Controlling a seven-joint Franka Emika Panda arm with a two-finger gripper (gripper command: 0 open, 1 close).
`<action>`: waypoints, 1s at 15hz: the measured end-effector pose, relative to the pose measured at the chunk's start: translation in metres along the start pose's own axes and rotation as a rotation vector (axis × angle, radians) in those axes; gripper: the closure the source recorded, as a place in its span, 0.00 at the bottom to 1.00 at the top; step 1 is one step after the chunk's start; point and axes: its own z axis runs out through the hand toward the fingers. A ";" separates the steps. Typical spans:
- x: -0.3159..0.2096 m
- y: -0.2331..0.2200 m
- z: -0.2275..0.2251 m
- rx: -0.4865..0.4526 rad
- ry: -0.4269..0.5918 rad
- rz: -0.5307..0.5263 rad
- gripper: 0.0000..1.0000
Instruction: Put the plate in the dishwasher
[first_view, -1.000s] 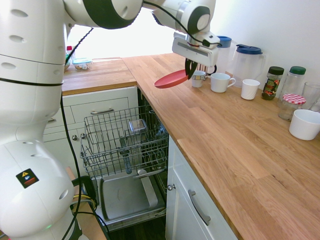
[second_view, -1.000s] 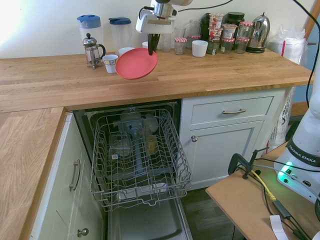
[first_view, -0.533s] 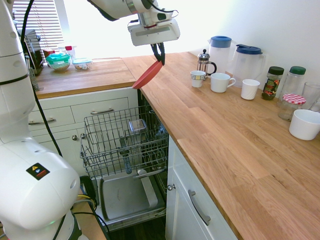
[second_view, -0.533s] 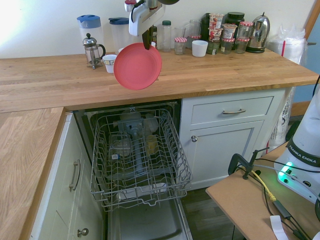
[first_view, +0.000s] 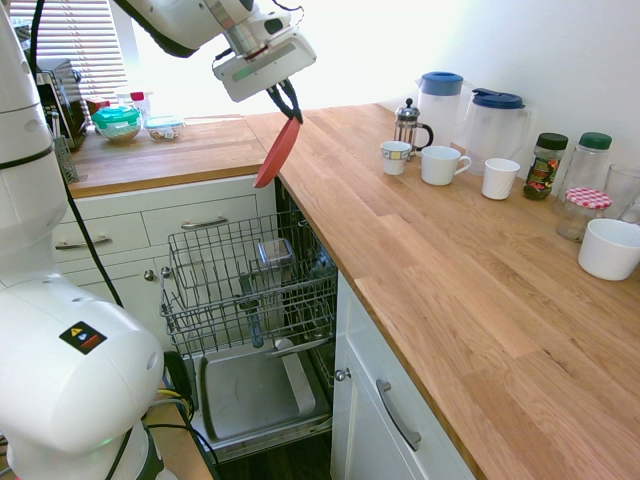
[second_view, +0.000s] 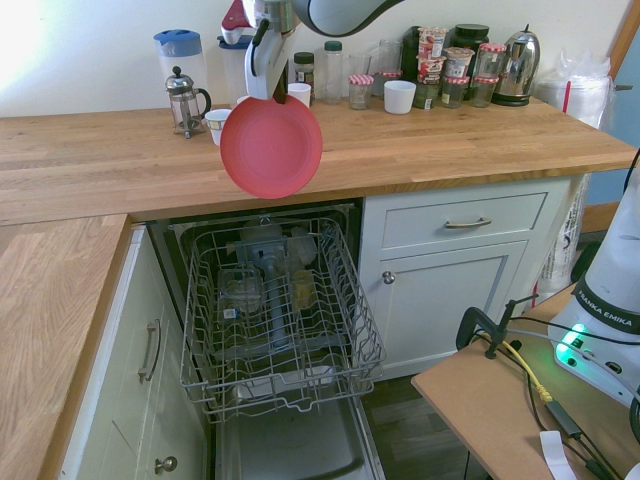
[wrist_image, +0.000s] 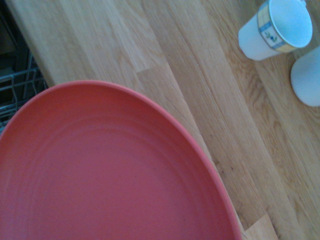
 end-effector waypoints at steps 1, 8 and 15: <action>-0.015 -0.016 -0.004 -0.030 0.025 -0.026 1.00; -0.114 -0.140 0.016 -0.297 0.191 -0.117 1.00; -0.136 -0.220 0.050 -0.338 0.265 -0.144 1.00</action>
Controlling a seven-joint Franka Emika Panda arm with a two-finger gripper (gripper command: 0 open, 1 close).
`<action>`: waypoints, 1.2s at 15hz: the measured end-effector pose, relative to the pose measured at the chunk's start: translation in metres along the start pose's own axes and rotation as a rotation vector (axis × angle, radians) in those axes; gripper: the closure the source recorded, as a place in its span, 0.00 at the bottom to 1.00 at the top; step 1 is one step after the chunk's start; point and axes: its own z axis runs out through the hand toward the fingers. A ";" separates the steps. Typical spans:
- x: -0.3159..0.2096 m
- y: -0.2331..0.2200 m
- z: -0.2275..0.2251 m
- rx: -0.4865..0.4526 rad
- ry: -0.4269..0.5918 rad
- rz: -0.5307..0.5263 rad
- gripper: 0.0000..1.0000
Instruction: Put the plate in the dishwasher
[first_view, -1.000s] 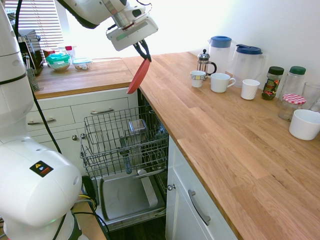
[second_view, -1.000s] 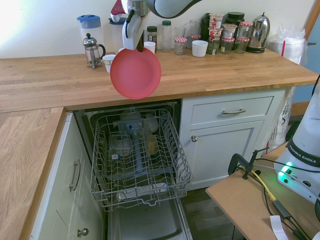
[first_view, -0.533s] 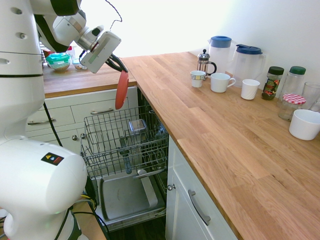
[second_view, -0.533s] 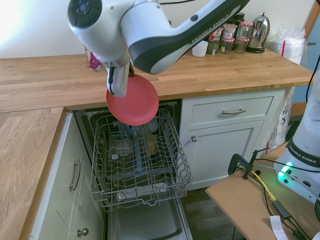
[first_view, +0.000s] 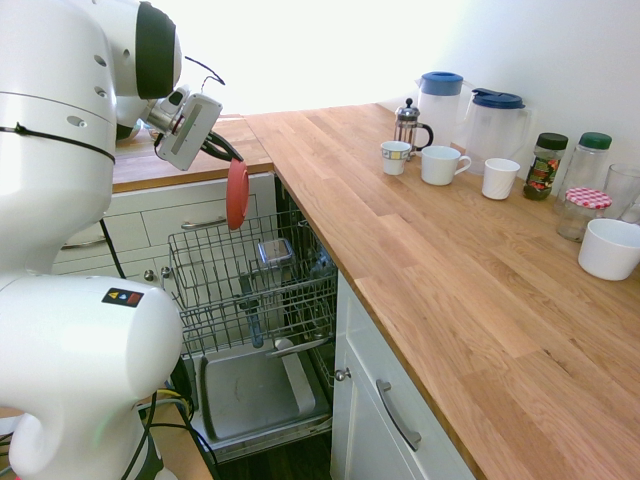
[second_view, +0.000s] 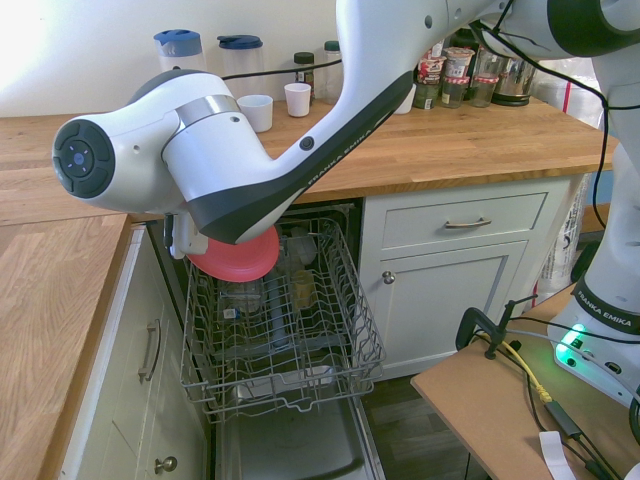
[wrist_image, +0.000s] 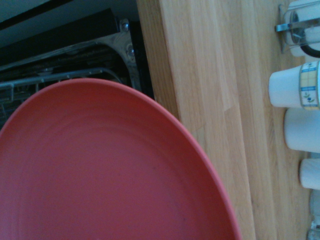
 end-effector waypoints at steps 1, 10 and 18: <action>-0.006 -0.006 -0.005 -0.002 0.021 -0.012 1.00; -0.093 -0.069 -0.011 -0.059 0.153 -0.179 1.00; -0.123 -0.098 0.026 -0.086 0.193 -0.191 1.00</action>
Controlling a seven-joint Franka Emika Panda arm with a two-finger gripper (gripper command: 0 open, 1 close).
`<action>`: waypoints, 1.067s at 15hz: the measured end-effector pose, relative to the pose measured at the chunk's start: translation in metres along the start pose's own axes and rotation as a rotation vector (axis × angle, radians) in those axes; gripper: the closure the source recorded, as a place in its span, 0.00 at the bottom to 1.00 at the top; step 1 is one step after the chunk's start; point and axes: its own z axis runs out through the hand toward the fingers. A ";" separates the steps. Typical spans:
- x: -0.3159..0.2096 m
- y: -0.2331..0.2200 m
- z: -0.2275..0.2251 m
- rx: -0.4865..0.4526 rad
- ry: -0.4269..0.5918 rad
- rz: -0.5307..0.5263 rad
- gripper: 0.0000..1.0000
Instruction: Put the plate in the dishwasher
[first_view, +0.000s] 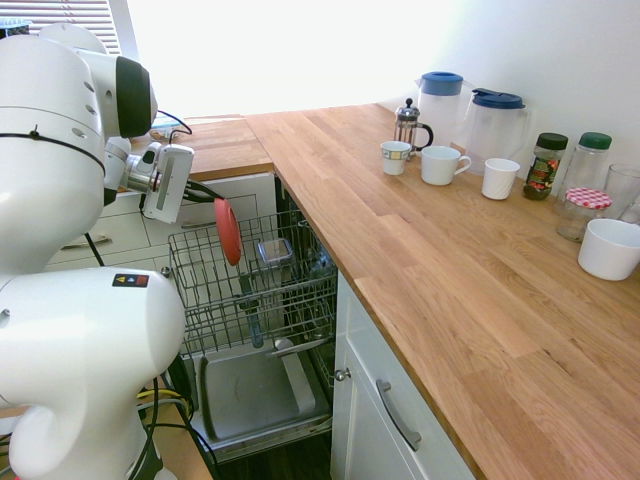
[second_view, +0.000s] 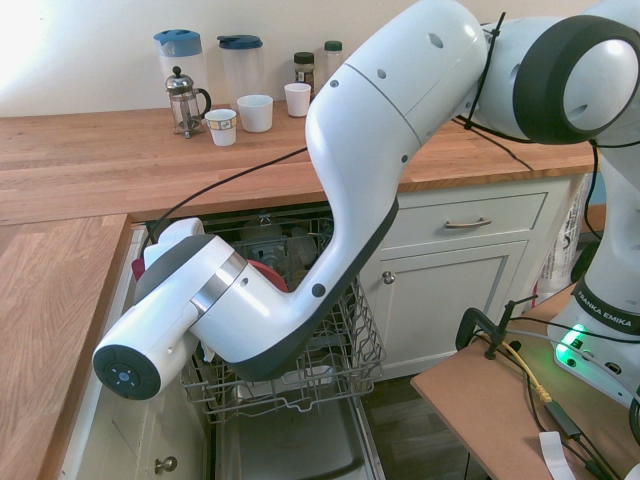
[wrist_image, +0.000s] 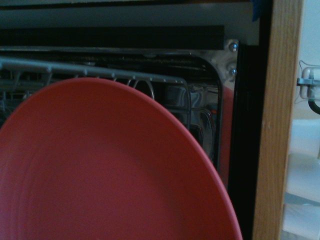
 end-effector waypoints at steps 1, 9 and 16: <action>0.002 -0.003 0.005 0.006 0.003 0.004 1.00; -0.011 -0.027 0.027 0.044 0.006 -0.014 1.00; -0.009 -0.037 0.031 0.063 0.034 -0.013 1.00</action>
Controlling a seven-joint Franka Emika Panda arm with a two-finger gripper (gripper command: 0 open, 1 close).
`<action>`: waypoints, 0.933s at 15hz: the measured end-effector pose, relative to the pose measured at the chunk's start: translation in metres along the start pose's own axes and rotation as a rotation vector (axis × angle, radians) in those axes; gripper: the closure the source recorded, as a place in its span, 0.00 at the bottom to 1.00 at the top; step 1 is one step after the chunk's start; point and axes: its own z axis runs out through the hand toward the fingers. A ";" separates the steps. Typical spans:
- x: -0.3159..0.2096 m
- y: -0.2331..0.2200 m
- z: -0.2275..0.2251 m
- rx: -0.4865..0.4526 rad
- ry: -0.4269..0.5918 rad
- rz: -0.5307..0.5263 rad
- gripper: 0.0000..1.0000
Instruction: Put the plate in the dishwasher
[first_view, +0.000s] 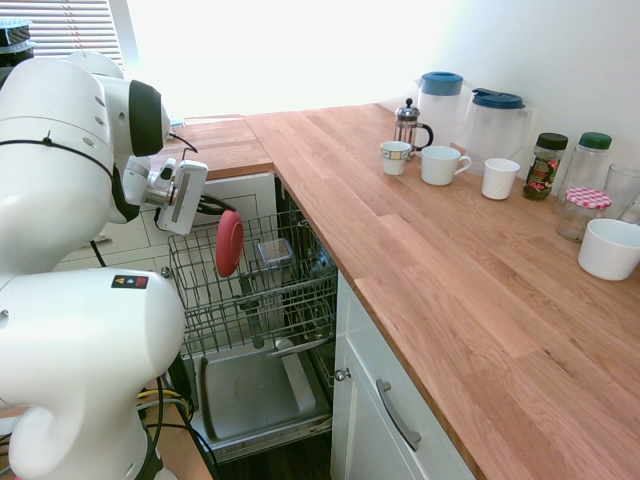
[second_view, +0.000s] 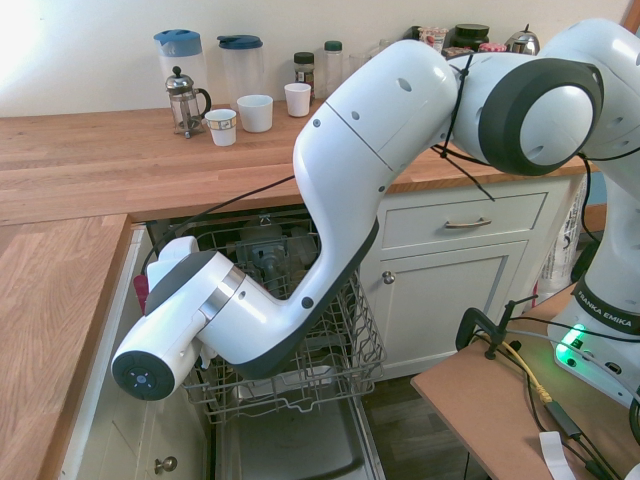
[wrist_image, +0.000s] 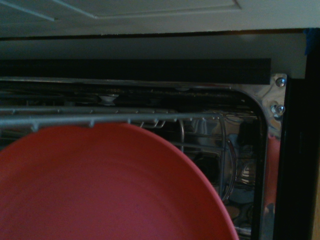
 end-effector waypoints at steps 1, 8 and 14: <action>-0.006 -0.005 -0.002 0.004 0.001 -0.008 1.00; -0.025 -0.033 0.002 0.018 -0.009 -0.023 0.00; -0.022 -0.032 0.005 0.030 -0.021 0.013 0.00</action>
